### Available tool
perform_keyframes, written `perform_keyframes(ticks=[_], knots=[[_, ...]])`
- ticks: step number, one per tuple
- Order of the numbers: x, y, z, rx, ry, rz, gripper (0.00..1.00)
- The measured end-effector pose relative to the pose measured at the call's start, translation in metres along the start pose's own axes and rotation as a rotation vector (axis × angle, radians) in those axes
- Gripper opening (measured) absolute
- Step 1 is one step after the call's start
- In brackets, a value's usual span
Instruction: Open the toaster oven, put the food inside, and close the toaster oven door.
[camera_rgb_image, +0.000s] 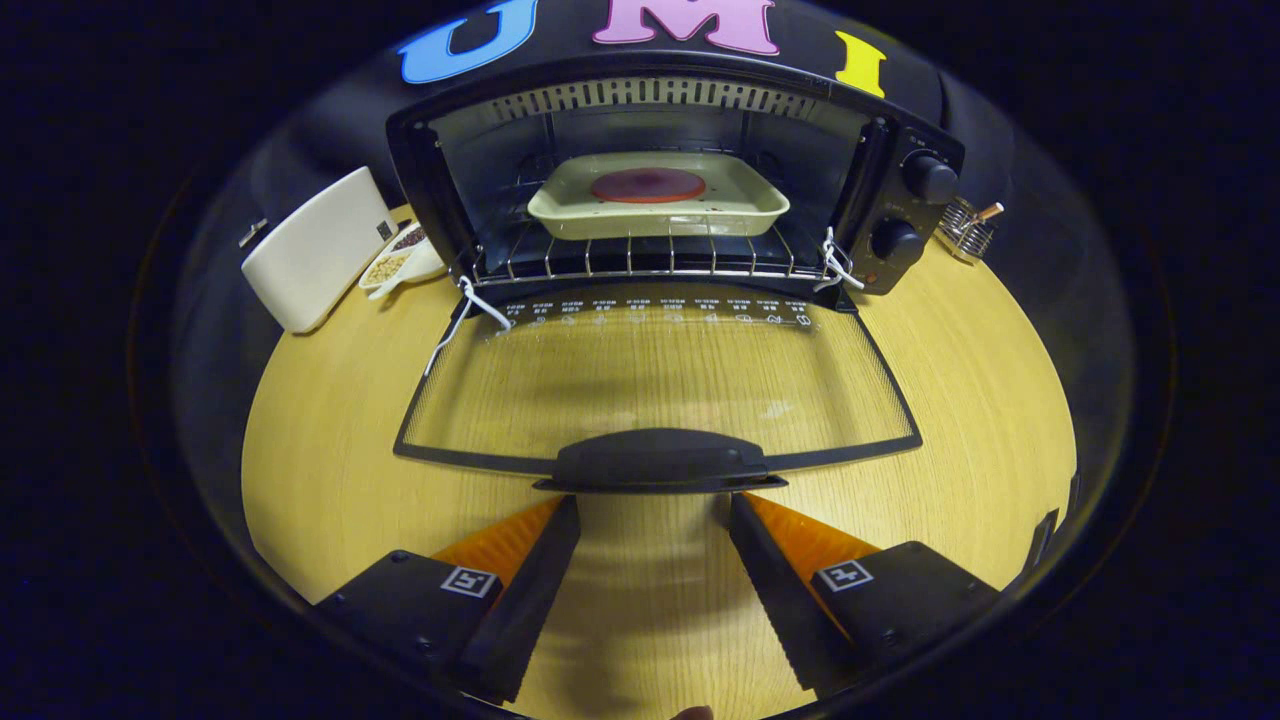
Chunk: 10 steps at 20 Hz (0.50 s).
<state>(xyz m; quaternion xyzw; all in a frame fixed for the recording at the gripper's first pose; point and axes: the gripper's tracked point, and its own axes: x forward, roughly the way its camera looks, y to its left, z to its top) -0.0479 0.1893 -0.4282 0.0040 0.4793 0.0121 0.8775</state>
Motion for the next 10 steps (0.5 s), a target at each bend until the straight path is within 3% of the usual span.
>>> perform_keyframes(ticks=[10], knots=[[-0.036,0.002,0.022,0.006,-0.105,0.034,1.00]])
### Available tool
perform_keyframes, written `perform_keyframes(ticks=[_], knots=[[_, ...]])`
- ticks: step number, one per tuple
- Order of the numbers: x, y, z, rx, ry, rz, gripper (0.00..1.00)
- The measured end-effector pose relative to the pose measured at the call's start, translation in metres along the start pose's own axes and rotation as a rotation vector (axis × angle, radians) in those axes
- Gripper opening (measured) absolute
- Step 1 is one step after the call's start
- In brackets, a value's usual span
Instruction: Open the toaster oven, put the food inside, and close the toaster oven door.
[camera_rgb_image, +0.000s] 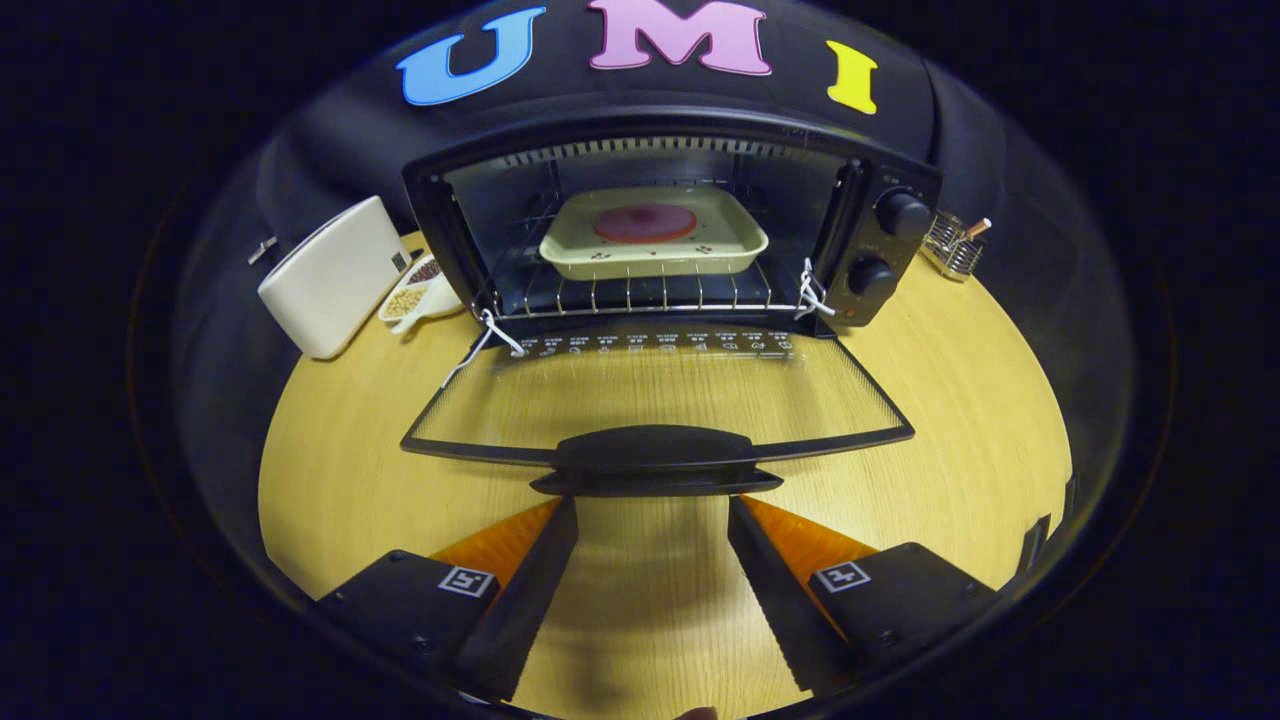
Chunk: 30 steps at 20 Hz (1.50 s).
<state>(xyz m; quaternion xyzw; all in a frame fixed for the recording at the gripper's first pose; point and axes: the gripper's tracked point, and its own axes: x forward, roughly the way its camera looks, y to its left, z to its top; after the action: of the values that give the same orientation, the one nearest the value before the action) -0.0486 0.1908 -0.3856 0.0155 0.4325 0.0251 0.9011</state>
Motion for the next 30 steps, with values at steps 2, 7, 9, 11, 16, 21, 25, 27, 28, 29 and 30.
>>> perform_keyframes(ticks=[2,7,9,11,16,21,25,27,28,29,30], knots=[[-0.013,0.001,0.008,0.013,-0.035,0.008,0.99],[-0.037,0.004,0.037,0.042,-0.125,0.037,0.99],[-0.046,0.004,0.050,0.042,-0.163,0.047,0.99],[-0.049,0.004,0.065,0.019,-0.205,0.046,0.99],[-0.057,0.000,0.095,0.003,-0.261,0.035,0.99],[-0.054,-0.014,0.133,-0.010,-0.328,0.019,1.00],[-0.079,-0.026,0.150,-0.009,-0.386,0.016,1.00],[-0.096,-0.034,0.158,-0.004,-0.422,0.017,1.00],[-0.105,-0.040,0.163,-0.011,-0.443,0.014,0.99],[-0.116,-0.047,0.168,-0.022,-0.466,0.006,0.99],[-0.128,-0.055,0.174,-0.035,-0.492,-0.008,1.00]])
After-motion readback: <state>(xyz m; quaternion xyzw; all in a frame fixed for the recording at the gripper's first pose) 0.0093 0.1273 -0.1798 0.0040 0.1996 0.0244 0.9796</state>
